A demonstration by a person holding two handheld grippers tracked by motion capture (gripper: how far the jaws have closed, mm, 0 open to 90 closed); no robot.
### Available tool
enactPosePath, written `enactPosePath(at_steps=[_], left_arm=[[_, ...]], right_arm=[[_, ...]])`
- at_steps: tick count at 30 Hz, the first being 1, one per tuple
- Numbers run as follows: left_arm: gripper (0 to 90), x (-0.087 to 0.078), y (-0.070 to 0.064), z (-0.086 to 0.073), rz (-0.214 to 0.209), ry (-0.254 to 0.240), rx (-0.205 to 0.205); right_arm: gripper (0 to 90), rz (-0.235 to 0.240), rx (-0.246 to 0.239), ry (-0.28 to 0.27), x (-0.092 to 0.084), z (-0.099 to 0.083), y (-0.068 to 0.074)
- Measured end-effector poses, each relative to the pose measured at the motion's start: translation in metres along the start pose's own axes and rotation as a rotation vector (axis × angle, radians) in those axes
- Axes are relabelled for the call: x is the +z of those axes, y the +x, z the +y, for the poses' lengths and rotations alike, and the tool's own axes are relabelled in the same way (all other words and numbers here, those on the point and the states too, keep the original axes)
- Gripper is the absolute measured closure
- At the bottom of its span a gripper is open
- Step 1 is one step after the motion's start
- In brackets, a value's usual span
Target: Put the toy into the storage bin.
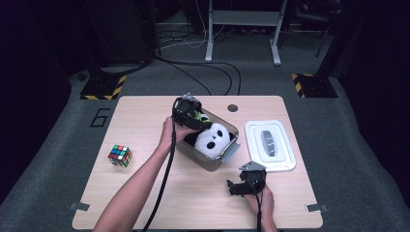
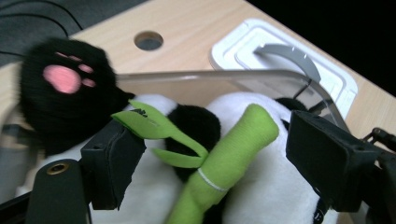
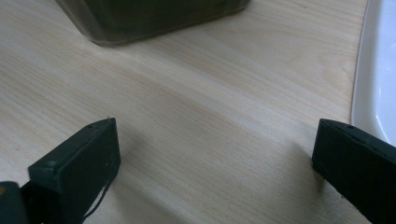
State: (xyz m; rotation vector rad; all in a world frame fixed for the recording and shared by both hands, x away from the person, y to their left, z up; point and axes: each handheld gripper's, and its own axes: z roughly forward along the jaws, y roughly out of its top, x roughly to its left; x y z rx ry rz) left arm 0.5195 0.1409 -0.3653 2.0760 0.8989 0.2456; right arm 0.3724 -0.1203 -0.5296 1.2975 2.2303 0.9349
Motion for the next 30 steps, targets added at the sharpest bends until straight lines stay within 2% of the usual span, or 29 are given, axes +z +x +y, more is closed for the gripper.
enactPosePath(at_steps=[3,6,10,14,19,20,23,27,30], left_arm=[[21.6,-0.006,0.006,0.001,0.028,-0.006,-0.005],[24.9,0.0,0.013,-0.004,0.022,0.032,-0.03],[32.9,0.007,0.013,-0.005,0.015,0.056,-0.035],[35.2,0.014,0.012,-0.006,0.03,0.084,-0.039],[38.1,0.025,0.012,-0.009,0.041,0.138,-0.079],[38.3,0.025,0.012,-0.009,0.041,0.138,-0.079],[38.4,0.031,0.013,-0.011,0.046,0.179,-0.085],[38.1,0.03,0.013,-0.011,0.043,0.179,-0.074],[36.4,0.021,0.013,-0.009,0.032,0.139,-0.083]], right_arm=[[0.4,0.0,-0.001,0.0,0.0,0.0,0.0],[0.4,0.0,0.0,0.0,0.0,0.0,0.0],[0.4,0.0,0.002,0.0,0.0,0.0,0.0],[0.5,0.003,0.001,0.001,0.0,0.0,0.0],[0.5,0.003,0.0,0.001,0.0,0.0,0.0],[0.5,0.003,0.0,0.001,0.0,0.0,0.0],[0.5,0.004,0.0,0.001,0.0,0.0,0.0],[0.5,0.004,0.0,0.001,0.0,0.0,0.0],[0.5,0.003,-0.002,0.001,0.0,0.0,0.0]])
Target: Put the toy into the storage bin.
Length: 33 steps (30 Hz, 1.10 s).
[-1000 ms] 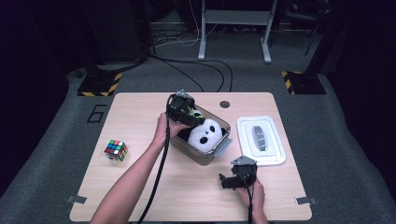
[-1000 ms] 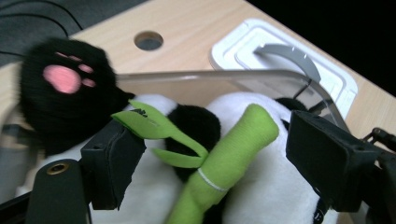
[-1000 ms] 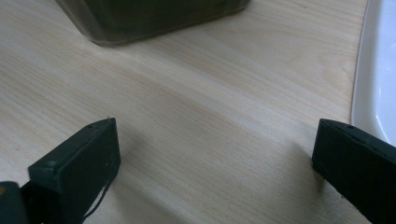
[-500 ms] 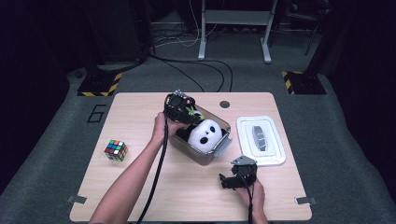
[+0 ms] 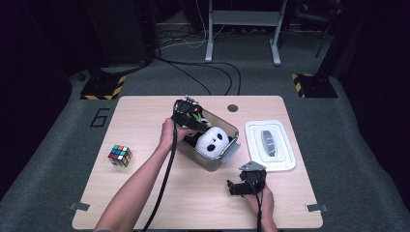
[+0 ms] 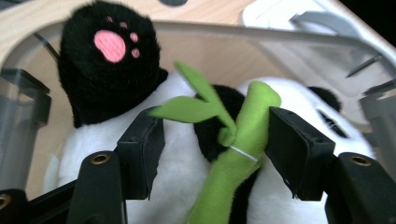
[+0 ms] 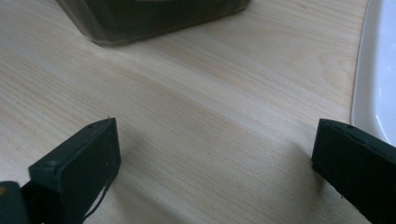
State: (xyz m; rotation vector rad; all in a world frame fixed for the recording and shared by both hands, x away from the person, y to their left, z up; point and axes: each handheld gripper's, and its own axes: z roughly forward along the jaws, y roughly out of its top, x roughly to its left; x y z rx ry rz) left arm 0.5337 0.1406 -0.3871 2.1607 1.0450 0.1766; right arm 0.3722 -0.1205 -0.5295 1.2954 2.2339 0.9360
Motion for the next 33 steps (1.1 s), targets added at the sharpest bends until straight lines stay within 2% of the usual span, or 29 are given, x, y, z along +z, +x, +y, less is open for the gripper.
enactPosePath(at_steps=[1,2,4,9,13,14,15,17,18,20,21,23,25,27,30,31,32,33], left_arm=[[35.9,-0.003,0.0,0.0,-0.001,-0.014,-0.003],[35.4,-0.011,0.002,-0.001,0.004,-0.048,-0.015],[34.8,-0.017,0.005,-0.001,0.008,-0.057,-0.018],[37.2,-0.014,0.011,-0.006,0.023,-0.028,-0.039],[43.0,-0.007,0.013,-0.01,0.022,-0.01,-0.062],[47.7,-0.005,0.013,-0.01,0.058,-0.002,-0.055],[51.8,-0.004,0.013,-0.01,0.075,0.01,-0.06],[56.9,-0.002,0.015,-0.011,0.077,0.021,-0.06],[56.9,0.0,0.015,-0.012,0.086,0.023,-0.067],[58.5,0.004,0.012,-0.011,0.113,0.042,-0.053],[59.2,0.005,0.011,-0.011,0.133,0.065,-0.03],[60.9,0.011,0.009,-0.01,0.163,0.112,-0.019],[61.2,0.012,0.009,-0.01,0.165,0.115,-0.024],[61.8,0.013,0.006,-0.008,0.18,0.131,-0.009],[61.0,0.013,0.007,-0.008,0.175,0.13,-0.005],[59.8,0.009,0.01,-0.008,0.157,0.11,-0.015],[57.3,0.009,0.01,-0.008,0.157,0.11,-0.015],[53.3,0.003,0.011,-0.009,0.148,0.082,-0.027]], right_arm=[[0.5,-0.002,0.001,-0.001,0.0,0.0,0.0],[0.5,-0.002,0.001,-0.002,0.0,0.0,0.0],[0.5,-0.001,0.001,-0.002,0.0,0.0,0.0],[0.5,-0.002,0.001,-0.003,0.0,0.0,0.0],[0.5,-0.001,0.0,0.0,0.0,0.0,0.0],[0.5,0.001,0.0,-0.001,0.0,0.0,0.0],[0.5,0.0,-0.002,0.0,0.0,0.0,0.0],[0.5,0.0,-0.001,0.0,0.0,0.0,0.0],[0.5,0.0,-0.001,0.0,0.0,0.0,0.0],[0.5,0.002,-0.001,0.0,0.0,0.0,0.0],[0.5,0.0,-0.001,0.0,0.0,0.0,0.0],[0.5,-0.001,0.003,0.0,0.0,0.0,0.0],[0.5,0.001,0.003,0.0,0.0,0.0,0.0],[0.5,0.0,0.003,0.001,0.0,0.0,0.0],[0.5,0.002,-0.001,0.001,0.0,0.0,0.0],[0.5,0.001,0.0,-0.001,0.0,0.0,0.0],[0.5,0.001,0.0,-0.001,0.0,0.0,0.0],[0.5,0.001,-0.001,0.0,0.0,0.0,0.0]])
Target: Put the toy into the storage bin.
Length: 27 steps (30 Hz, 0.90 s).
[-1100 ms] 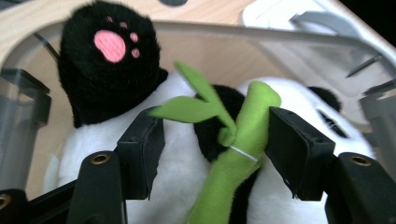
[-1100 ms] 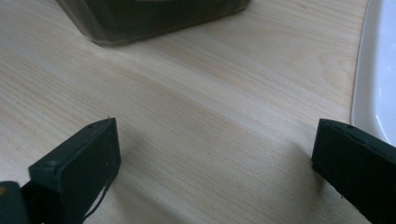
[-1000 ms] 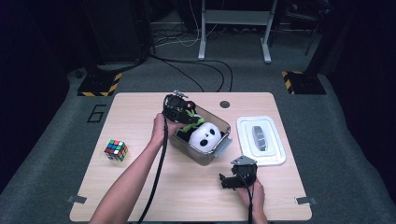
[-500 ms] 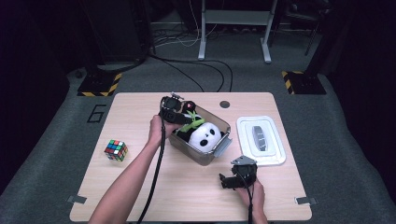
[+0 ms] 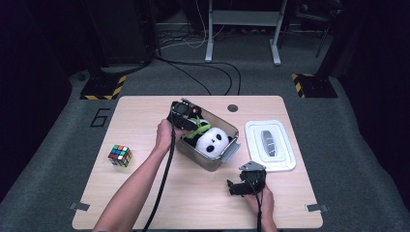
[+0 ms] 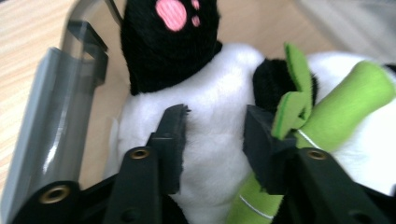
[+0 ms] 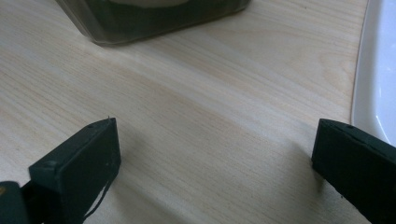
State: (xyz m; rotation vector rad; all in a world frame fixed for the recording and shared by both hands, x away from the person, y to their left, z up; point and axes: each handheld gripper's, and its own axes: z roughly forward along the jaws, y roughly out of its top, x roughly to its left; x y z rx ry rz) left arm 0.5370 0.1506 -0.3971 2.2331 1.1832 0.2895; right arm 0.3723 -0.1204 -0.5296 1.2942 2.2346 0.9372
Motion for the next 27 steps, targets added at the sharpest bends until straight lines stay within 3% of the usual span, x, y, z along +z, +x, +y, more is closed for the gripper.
enactPosePath(at_steps=[1,4,7,10,14,18,21,27], left_arm=[[49.7,0.0,0.0,0.0,0.0,0.0,0.0],[42.7,-0.009,0.002,-0.002,-0.039,-0.066,-0.052],[35.1,-0.021,0.001,0.001,-0.068,-0.12,-0.046],[31.4,-0.026,-0.006,0.006,-0.103,-0.136,-0.027],[30.2,-0.016,-0.02,0.009,-0.126,-0.097,0.015],[30.3,0.002,-0.026,0.009,-0.143,-0.019,0.038],[30.7,0.012,-0.028,0.008,-0.142,0.005,0.025],[32.3,0.017,-0.031,0.009,-0.115,0.044,0.048]], right_arm=[[0.5,0.0,0.0,0.0,0.0,0.0,0.0],[0.6,0.001,0.005,0.002,0.0,0.0,0.0],[0.6,-0.002,0.007,0.001,0.0,0.0,0.0],[0.5,-0.002,0.006,0.001,0.0,0.0,0.0],[0.6,-0.002,0.006,0.0,0.0,0.0,0.0],[0.6,-0.001,0.005,0.001,0.0,0.0,0.0],[0.6,-0.001,0.006,0.002,0.0,0.0,0.0],[0.6,0.0,0.004,0.001,0.0,0.0,0.0]])
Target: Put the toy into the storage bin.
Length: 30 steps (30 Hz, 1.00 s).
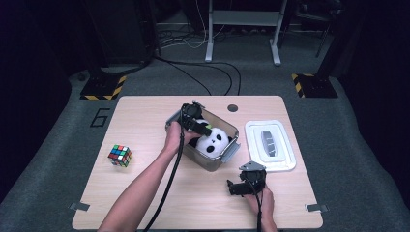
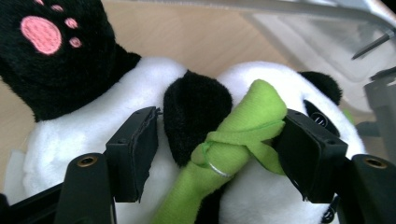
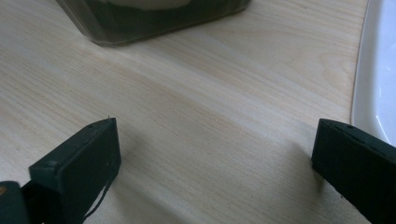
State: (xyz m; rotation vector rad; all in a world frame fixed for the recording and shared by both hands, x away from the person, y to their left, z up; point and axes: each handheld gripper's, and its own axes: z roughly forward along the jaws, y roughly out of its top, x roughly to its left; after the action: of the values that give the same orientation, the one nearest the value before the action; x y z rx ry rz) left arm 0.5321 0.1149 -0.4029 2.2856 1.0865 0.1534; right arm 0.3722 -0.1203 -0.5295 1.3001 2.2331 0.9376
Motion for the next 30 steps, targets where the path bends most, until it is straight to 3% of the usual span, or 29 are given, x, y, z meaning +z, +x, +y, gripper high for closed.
enactPosePath(at_steps=[4,10,22,30], left_arm=[[33.3,0.005,-0.004,0.001,0.029,0.021,0.018],[32.3,-0.003,-0.001,0.0,-0.001,-0.019,0.005],[16.5,-0.041,0.002,-0.01,0.0,-0.137,0.003],[14.6,-0.063,0.007,-0.024,0.015,-0.181,0.014]], right_arm=[[0.6,0.0,0.0,0.0,0.0,0.0,0.0],[0.6,-0.001,0.01,-0.002,0.0,0.0,0.001],[0.7,-0.002,0.01,-0.002,0.0,0.0,0.001],[0.6,0.0,0.006,-0.002,0.0,0.0,0.001]])
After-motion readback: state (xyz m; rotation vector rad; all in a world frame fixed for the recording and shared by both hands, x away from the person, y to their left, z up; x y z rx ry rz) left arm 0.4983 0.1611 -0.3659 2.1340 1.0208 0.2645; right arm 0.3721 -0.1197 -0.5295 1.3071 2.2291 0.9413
